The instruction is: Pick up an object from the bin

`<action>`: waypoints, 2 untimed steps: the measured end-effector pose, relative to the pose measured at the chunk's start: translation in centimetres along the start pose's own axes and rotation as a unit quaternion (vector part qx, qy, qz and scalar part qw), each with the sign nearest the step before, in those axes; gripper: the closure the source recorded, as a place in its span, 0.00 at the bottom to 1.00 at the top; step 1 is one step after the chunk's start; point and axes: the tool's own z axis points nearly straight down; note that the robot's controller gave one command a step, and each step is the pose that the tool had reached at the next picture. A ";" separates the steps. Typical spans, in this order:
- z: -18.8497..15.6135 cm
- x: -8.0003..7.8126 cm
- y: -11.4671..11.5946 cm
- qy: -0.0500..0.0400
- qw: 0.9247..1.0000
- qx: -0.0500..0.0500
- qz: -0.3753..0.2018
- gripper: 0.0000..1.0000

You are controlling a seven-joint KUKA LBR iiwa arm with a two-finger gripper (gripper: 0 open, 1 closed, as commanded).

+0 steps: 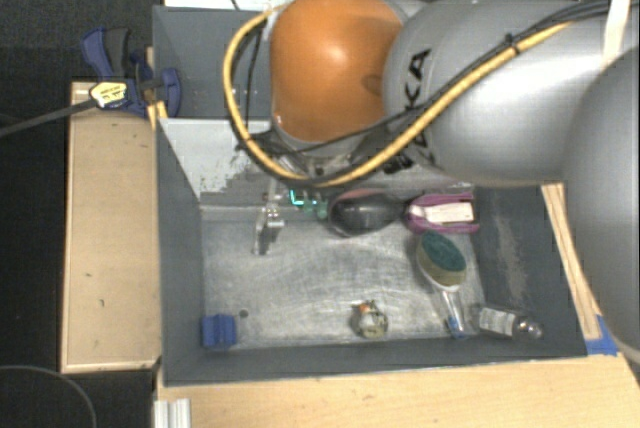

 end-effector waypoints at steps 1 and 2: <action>16.5 2.3 -5.6 -0.005 0.997 -0.001 0.080 0.00; 11.4 0.7 -9.4 -0.006 0.992 -0.001 0.127 0.00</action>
Offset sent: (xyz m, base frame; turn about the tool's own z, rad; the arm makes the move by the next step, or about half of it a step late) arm -0.0253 -0.0556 -0.1640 0.1621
